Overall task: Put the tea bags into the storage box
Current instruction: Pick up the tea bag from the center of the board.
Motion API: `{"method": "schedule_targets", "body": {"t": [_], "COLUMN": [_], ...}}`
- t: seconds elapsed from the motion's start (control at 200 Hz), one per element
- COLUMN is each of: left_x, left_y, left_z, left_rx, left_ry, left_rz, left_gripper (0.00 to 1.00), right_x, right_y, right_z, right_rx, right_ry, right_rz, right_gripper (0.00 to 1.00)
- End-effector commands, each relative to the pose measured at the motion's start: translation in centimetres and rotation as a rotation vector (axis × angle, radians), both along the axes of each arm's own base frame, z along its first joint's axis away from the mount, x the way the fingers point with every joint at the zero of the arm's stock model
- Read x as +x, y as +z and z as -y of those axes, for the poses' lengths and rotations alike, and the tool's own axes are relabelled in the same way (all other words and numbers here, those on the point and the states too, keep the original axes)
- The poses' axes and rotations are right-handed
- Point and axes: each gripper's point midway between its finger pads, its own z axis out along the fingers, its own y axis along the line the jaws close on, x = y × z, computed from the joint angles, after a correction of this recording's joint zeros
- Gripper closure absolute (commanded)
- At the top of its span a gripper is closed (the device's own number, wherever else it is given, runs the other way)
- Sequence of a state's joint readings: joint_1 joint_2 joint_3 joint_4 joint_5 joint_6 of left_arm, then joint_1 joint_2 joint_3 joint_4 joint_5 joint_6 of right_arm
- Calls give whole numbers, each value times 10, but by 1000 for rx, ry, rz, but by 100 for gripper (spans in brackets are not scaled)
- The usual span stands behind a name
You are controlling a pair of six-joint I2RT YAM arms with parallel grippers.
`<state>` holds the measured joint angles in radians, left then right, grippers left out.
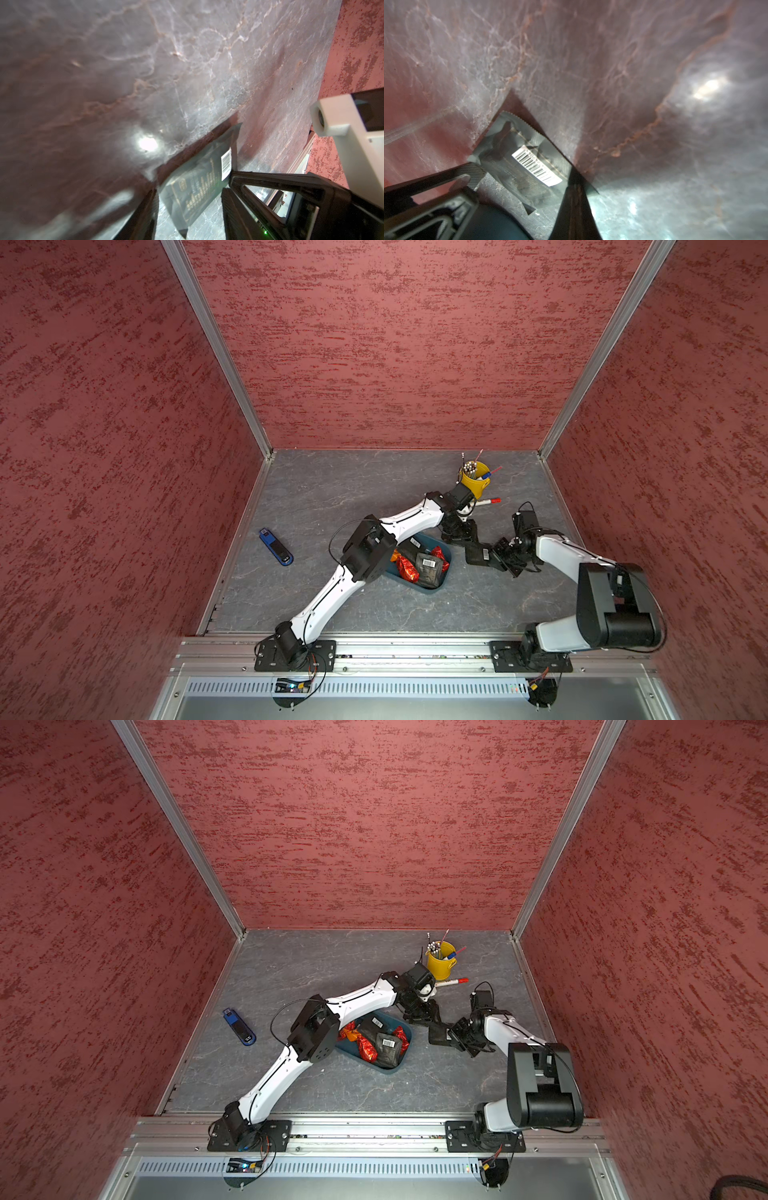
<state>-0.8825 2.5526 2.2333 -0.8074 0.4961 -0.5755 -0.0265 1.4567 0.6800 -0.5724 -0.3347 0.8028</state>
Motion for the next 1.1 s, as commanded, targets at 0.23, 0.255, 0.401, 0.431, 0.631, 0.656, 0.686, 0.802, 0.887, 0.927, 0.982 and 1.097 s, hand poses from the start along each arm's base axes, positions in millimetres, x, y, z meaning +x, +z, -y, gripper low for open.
{"method": "schedule_targets", "body": {"t": [0.23, 0.255, 0.401, 0.431, 0.631, 0.656, 0.686, 0.802, 0.887, 0.927, 0.982, 1.097], "left_x": [-12, -12, -12, -12, -14, -15, -15, -15, -15, -15, -13, -10], "left_y": [-10, -9, -7, -6, -5, -5, -4, -5, -4, -4, -1, 6], "left_z": [10, 10, 9, 9, 13, 14, 14, 12, 10, 8, 7, 5], "left_rx": [-14, -15, -24, -26, -53, -56, -56, -46, -44, -41, -43, -49], "left_ry": [-18, -17, -9, -8, -7, -10, -11, -10, -11, -11, -10, -6], "left_rz": [-24, -25, -21, -20, -34, -35, -37, -37, -33, -31, -25, -17], "left_gripper": [48, 48, 51, 51, 58, 59, 61, 65, 69, 72, 74, 84], "right_x": [-18, -18, -16, -16, -16, -15, -15, -15, -15, -15, -12, -6], "right_y": [-18, -18, -17, -18, -18, -18, -18, -17, -18, -17, -15, -3], "right_z": [3, 3, 3, 3, 3, 3, 3, 3, 3, 2, 0, -4], "right_rx": [-15, -16, -15, -15, -15, -14, -14, -14, -14, -10, 2, 24], "right_ry": [3, 5, 4, 3, 6, 5, 3, 5, 2, 4, 5, 16], "right_rz": [-81, -80, -79, -80, -82, -79, -79, -79, -78, -76, -63, -22], "right_gripper": [100, 100, 100, 100, 100, 100, 100, 100, 100, 100, 100, 100]}}
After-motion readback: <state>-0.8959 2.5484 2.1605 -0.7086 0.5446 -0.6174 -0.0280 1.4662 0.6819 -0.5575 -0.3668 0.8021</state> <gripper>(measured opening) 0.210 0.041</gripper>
